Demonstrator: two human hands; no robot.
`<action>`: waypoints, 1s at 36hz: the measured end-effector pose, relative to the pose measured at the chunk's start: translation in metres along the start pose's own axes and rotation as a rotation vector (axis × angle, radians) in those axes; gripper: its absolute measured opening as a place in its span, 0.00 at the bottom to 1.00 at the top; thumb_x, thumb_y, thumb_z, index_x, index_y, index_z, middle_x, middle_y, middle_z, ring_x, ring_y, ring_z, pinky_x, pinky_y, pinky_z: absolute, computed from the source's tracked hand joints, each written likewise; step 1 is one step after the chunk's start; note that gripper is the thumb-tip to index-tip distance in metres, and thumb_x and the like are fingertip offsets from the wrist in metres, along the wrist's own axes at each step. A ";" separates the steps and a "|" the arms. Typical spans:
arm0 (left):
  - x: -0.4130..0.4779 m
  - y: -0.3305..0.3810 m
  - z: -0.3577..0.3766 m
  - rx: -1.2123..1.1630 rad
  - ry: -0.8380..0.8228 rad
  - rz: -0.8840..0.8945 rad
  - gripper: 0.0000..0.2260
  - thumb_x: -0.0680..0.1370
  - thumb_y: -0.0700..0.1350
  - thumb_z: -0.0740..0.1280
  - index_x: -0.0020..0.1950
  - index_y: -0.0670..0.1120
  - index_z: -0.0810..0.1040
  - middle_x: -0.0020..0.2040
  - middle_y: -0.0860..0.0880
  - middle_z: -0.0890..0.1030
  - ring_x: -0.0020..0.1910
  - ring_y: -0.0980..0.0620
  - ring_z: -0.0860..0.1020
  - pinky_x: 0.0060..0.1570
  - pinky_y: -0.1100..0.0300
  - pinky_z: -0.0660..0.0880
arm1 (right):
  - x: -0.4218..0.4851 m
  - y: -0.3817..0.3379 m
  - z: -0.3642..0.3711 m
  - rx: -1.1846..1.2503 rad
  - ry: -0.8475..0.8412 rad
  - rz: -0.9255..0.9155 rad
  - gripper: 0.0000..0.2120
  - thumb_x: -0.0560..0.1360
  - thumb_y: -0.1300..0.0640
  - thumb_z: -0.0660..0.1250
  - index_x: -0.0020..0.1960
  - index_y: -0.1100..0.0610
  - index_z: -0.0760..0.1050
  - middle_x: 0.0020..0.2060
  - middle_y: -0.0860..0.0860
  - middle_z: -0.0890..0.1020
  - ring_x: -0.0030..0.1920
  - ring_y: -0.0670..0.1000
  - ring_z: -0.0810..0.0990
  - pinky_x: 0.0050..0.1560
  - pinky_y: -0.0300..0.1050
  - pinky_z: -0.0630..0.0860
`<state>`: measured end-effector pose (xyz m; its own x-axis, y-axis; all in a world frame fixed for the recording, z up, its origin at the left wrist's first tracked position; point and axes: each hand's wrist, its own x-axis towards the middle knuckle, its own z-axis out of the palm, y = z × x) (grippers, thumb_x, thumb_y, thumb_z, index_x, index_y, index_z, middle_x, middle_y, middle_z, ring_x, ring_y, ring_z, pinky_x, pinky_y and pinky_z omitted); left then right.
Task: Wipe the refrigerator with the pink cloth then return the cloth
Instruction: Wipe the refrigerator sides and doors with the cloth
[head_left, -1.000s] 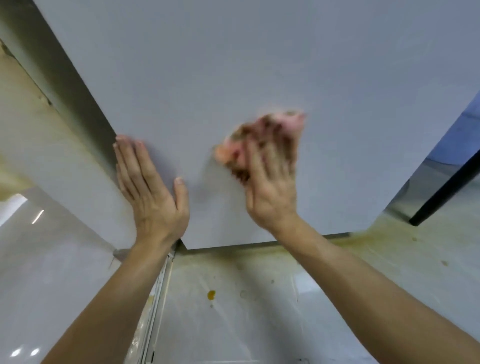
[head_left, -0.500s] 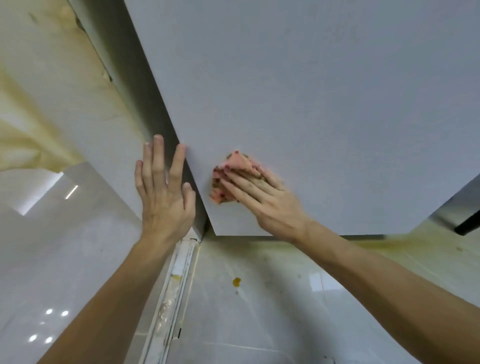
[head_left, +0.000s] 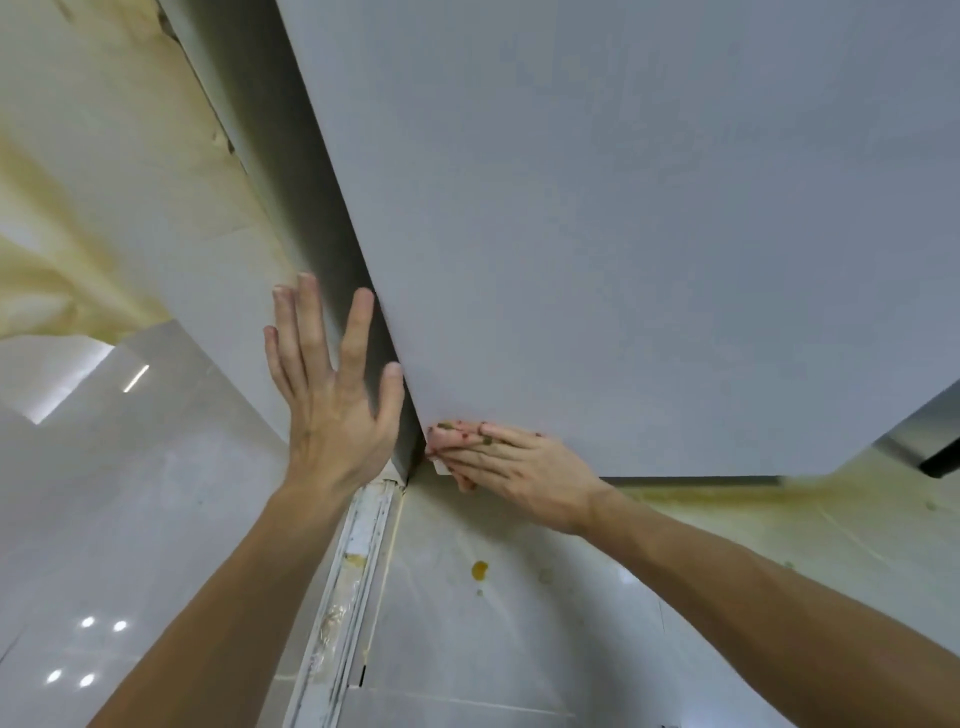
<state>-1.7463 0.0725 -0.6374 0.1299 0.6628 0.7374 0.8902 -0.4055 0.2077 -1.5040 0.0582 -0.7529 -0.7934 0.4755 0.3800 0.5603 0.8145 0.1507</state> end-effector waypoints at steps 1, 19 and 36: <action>0.000 0.004 0.002 -0.011 -0.001 0.001 0.34 0.81 0.46 0.65 0.84 0.49 0.54 0.84 0.35 0.49 0.84 0.34 0.45 0.80 0.32 0.44 | -0.003 0.008 -0.014 -0.082 0.002 -0.021 0.26 0.83 0.64 0.49 0.80 0.55 0.66 0.78 0.47 0.71 0.78 0.44 0.68 0.82 0.45 0.48; -0.004 0.076 0.036 0.026 0.035 0.092 0.33 0.82 0.45 0.66 0.85 0.50 0.57 0.83 0.36 0.51 0.82 0.31 0.48 0.80 0.33 0.49 | -0.062 0.057 -0.067 -0.467 0.060 0.023 0.27 0.81 0.66 0.58 0.79 0.56 0.69 0.75 0.51 0.75 0.76 0.49 0.73 0.84 0.48 0.51; -0.012 0.109 0.055 0.084 -0.007 0.214 0.42 0.77 0.55 0.73 0.85 0.56 0.52 0.86 0.45 0.39 0.83 0.36 0.44 0.81 0.34 0.47 | -0.088 0.111 -0.204 -0.389 0.592 0.472 0.32 0.79 0.65 0.66 0.82 0.61 0.61 0.78 0.65 0.67 0.81 0.63 0.60 0.79 0.68 0.59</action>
<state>-1.6272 0.0551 -0.6589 0.3221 0.5716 0.7546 0.8752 -0.4837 -0.0072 -1.3233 0.0391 -0.5831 -0.2618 0.3954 0.8804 0.9289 0.3509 0.1186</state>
